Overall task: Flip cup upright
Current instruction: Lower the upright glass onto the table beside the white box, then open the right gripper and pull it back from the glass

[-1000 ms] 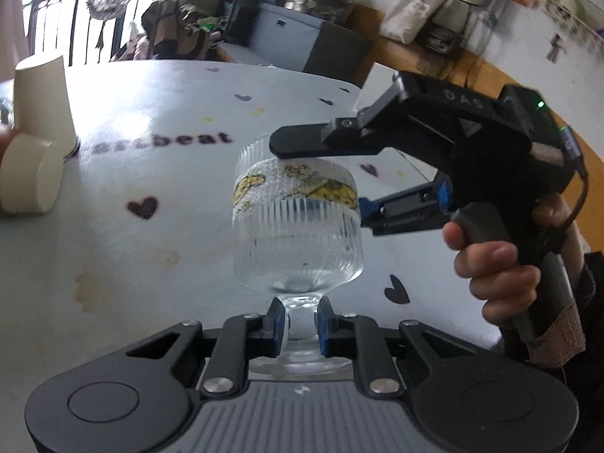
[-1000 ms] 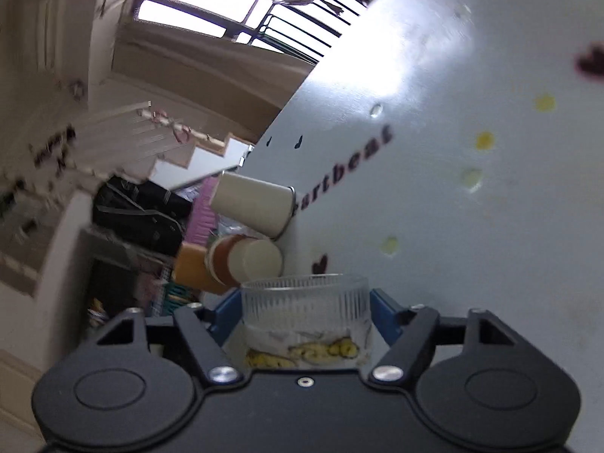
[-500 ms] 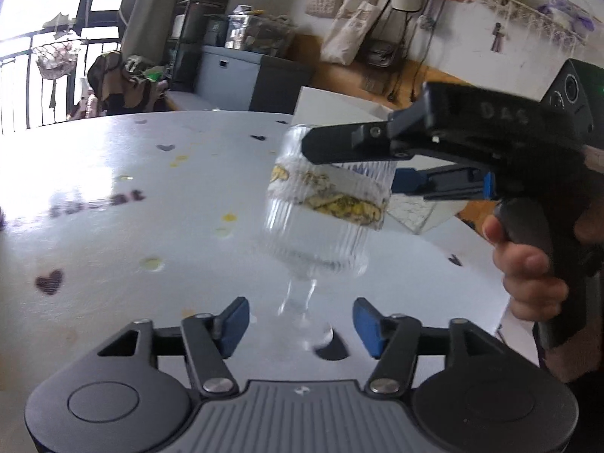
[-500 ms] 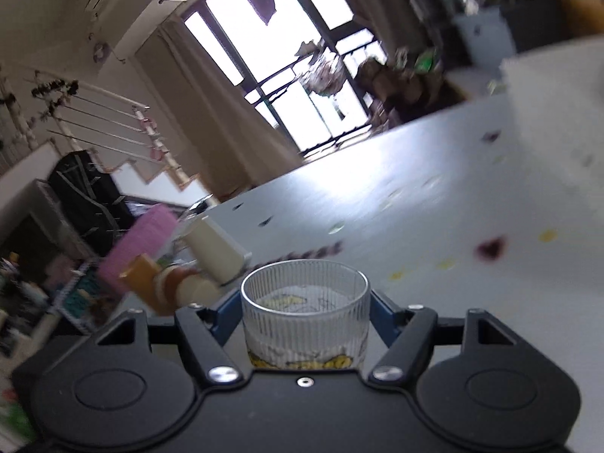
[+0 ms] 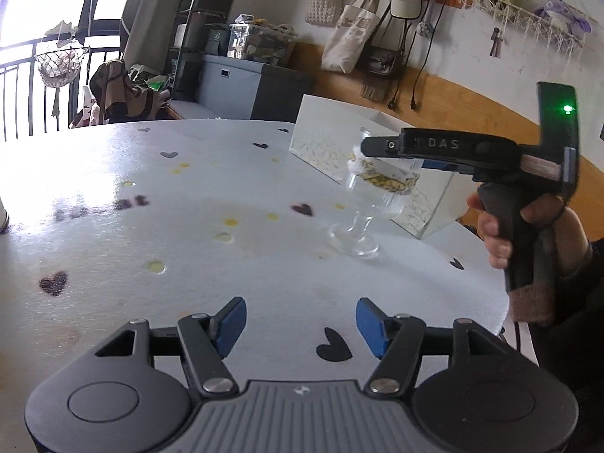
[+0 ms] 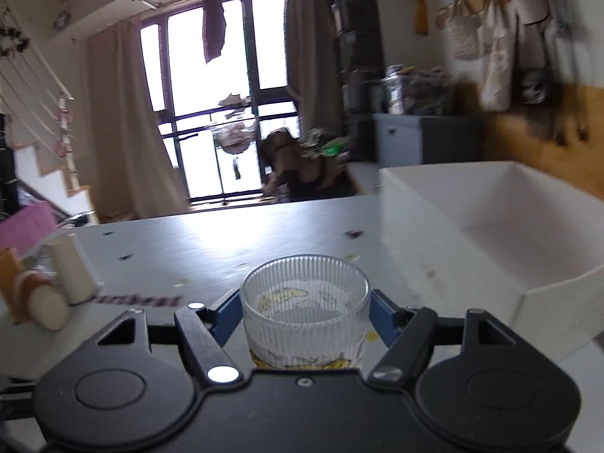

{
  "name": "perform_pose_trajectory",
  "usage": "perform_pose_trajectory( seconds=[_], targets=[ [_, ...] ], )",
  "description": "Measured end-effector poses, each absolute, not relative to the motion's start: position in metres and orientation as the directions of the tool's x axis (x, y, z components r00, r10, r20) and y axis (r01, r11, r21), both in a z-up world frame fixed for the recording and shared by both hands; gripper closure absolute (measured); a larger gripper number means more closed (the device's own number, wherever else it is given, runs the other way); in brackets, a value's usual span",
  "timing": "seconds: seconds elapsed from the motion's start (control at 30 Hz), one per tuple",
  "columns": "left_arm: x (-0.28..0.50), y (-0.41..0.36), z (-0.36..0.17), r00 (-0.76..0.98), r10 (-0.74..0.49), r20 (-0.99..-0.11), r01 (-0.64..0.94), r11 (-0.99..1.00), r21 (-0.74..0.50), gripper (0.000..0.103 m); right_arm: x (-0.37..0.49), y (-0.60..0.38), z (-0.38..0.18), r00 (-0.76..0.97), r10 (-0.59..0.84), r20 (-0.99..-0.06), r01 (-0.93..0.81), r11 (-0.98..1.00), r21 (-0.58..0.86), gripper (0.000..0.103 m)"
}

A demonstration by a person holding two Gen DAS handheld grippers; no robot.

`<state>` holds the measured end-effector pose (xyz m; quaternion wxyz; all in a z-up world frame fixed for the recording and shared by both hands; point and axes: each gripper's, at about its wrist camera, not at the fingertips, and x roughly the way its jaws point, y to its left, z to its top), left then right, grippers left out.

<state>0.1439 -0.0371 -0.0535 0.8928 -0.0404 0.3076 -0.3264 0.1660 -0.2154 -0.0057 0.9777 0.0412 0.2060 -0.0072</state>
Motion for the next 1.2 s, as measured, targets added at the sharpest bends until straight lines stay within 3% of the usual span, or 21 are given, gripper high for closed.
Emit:
perform_pose_trajectory(
  seconds=[0.2,0.6,0.67,0.73,0.97,1.2],
  targets=[
    [0.144,-0.036,-0.053,0.619,-0.592,-0.515,0.552,0.795,-0.251,0.038,0.181,-0.232,-0.008,0.921,-0.09,-0.379,0.112,0.993,0.036,0.031],
    [0.143,-0.035,-0.051,0.645,-0.57,-0.508,0.536,0.812,-0.23,0.037,0.191,-0.223,-0.013,0.924,-0.097,-0.369,0.116,0.993,0.029,0.029],
    [0.142,-0.032,-0.049,0.655,-0.564,-0.503,0.531,0.817,-0.225,0.032,0.189,-0.223,-0.011,0.92,-0.111,-0.375,0.13,0.991,0.027,0.012],
    [0.141,-0.029,-0.045,0.673,-0.551,-0.494,0.52,0.827,-0.215,0.026,0.18,-0.22,-0.008,0.924,-0.119,-0.363,0.139,0.99,0.03,0.006],
    [0.132,-0.013,-0.032,0.74,-0.489,-0.463,0.465,0.868,-0.174,0.015,0.134,-0.205,-0.004,0.936,-0.1,-0.339,0.136,0.987,0.083,0.003],
    [0.119,-0.001,-0.019,0.784,-0.436,-0.442,0.421,0.897,-0.136,0.011,0.08,-0.179,-0.009,0.944,-0.106,-0.313,0.142,0.985,0.093,0.002]
  ],
)
